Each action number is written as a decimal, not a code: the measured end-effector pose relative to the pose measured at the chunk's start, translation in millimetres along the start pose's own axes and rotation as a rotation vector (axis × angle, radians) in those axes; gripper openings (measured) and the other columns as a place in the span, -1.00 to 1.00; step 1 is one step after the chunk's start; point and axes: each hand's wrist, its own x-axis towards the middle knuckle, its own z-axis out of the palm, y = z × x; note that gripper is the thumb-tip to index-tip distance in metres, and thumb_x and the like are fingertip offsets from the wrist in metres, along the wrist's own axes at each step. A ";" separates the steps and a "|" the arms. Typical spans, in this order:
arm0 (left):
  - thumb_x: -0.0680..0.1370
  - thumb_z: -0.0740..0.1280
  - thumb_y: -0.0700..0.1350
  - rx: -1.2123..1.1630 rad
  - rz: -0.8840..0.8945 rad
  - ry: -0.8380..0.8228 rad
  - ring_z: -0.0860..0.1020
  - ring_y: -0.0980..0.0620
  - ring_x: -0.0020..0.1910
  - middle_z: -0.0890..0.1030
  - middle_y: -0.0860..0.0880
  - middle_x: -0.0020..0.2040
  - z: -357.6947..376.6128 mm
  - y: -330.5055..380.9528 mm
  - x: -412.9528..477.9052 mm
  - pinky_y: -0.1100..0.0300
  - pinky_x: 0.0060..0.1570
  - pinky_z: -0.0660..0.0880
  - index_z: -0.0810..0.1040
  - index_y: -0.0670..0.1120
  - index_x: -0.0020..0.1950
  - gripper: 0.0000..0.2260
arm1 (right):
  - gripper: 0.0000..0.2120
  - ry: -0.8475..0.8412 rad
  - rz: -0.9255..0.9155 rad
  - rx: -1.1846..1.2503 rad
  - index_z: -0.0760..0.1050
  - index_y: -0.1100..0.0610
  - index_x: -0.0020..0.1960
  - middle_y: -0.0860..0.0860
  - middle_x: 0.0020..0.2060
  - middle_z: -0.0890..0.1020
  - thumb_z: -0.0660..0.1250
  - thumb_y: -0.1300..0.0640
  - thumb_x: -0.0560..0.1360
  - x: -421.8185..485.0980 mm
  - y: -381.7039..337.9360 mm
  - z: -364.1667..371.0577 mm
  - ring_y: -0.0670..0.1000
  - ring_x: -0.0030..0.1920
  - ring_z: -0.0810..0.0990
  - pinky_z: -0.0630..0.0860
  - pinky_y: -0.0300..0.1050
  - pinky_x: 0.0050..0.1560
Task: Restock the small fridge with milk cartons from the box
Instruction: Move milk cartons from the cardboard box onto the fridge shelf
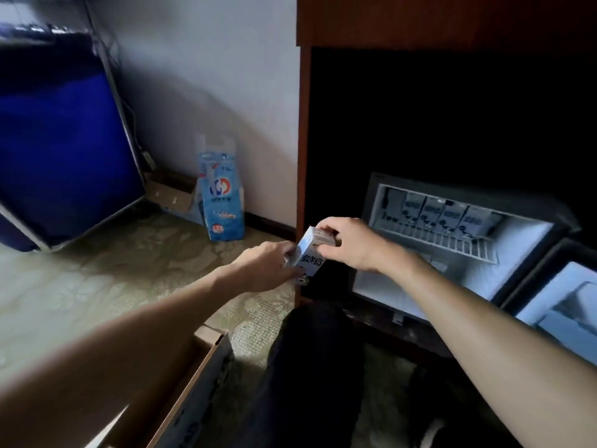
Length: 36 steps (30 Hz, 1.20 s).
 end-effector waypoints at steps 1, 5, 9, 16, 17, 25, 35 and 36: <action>0.48 0.36 0.27 0.012 0.018 -0.008 0.60 0.02 -0.09 0.62 0.08 0.00 -1.2 10.6 10.7 -0.03 -0.06 0.60 0.50 0.08 0.09 -0.67 | -0.70 0.018 0.012 0.000 0.53 -0.03 0.20 -0.03 0.01 0.65 0.43 0.05 0.48 -2.6 9.4 -9.0 0.04 0.02 0.65 0.59 0.13 0.10; 0.49 0.34 0.29 0.030 0.110 -0.044 0.60 0.03 -0.11 0.62 0.08 0.01 9.6 46.7 50.0 0.04 -0.12 0.58 0.49 0.09 0.12 -0.65 | -0.64 0.078 0.069 -0.021 0.48 0.03 0.32 0.03 0.10 0.63 0.40 0.04 0.54 -17.7 46.7 -35.1 0.07 0.09 0.63 0.57 0.01 0.02; 0.50 0.26 0.39 0.104 0.188 -0.142 0.58 0.06 -0.16 0.60 0.08 -0.05 33.0 76.1 77.8 0.11 -0.20 0.51 0.49 0.07 0.09 -0.57 | -0.68 0.080 0.125 -0.049 0.48 0.01 0.29 0.00 0.05 0.62 0.38 0.05 0.56 -28.4 83.2 -44.4 -0.10 -0.19 0.57 0.39 -0.22 -0.32; 0.54 0.11 0.42 0.297 0.315 -0.304 0.59 -0.07 -0.02 0.61 -0.03 0.03 78.5 117.3 133.9 0.02 0.01 0.51 0.44 -0.03 0.17 -0.45 | -0.75 0.060 0.203 -0.101 0.48 -0.07 0.22 -0.13 0.01 0.58 0.36 -0.04 0.56 -27.7 165.2 -35.8 -0.09 -0.07 0.55 0.53 -0.09 -0.06; 0.57 0.12 0.38 0.317 0.326 -0.321 0.59 -0.08 0.02 0.62 -0.05 0.06 88.4 124.3 142.5 0.02 0.03 0.50 0.44 -0.03 0.23 -0.47 | -0.74 0.060 0.228 -0.100 0.48 -0.07 0.23 -0.13 0.02 0.58 0.35 -0.05 0.56 -28.8 179.2 -32.2 -0.10 -0.05 0.55 0.54 -0.06 -0.01; 0.62 0.13 0.28 0.312 0.415 -0.405 0.58 -0.08 0.18 0.58 -0.05 0.27 187.9 158.4 214.9 0.00 0.12 0.48 0.34 0.03 0.44 -0.51 | -0.68 0.058 0.373 -0.128 0.42 0.07 0.35 -0.02 0.16 0.53 0.29 0.04 0.62 -29.2 287.9 -2.5 0.01 0.09 0.51 0.48 0.00 0.15; 0.66 0.04 0.24 0.213 0.399 -0.365 0.58 -0.07 0.09 0.59 -0.05 0.21 270.4 190.2 283.7 0.03 0.02 0.48 0.42 0.02 0.35 -0.58 | -0.67 0.177 0.546 -0.225 0.39 0.07 0.36 0.04 0.19 0.52 0.28 0.22 0.62 -13.2 385.0 22.6 0.03 0.02 0.52 0.52 0.04 0.04; 0.66 0.06 0.21 0.206 0.404 -0.364 0.57 -0.08 0.13 0.58 -0.05 0.25 278.3 191.0 288.5 0.03 0.05 0.47 0.39 0.04 0.39 -0.60 | -0.62 0.187 0.570 -0.234 0.37 0.05 0.39 0.03 0.22 0.51 0.27 0.26 0.61 -13.4 392.4 26.1 0.01 0.03 0.52 0.53 0.00 0.01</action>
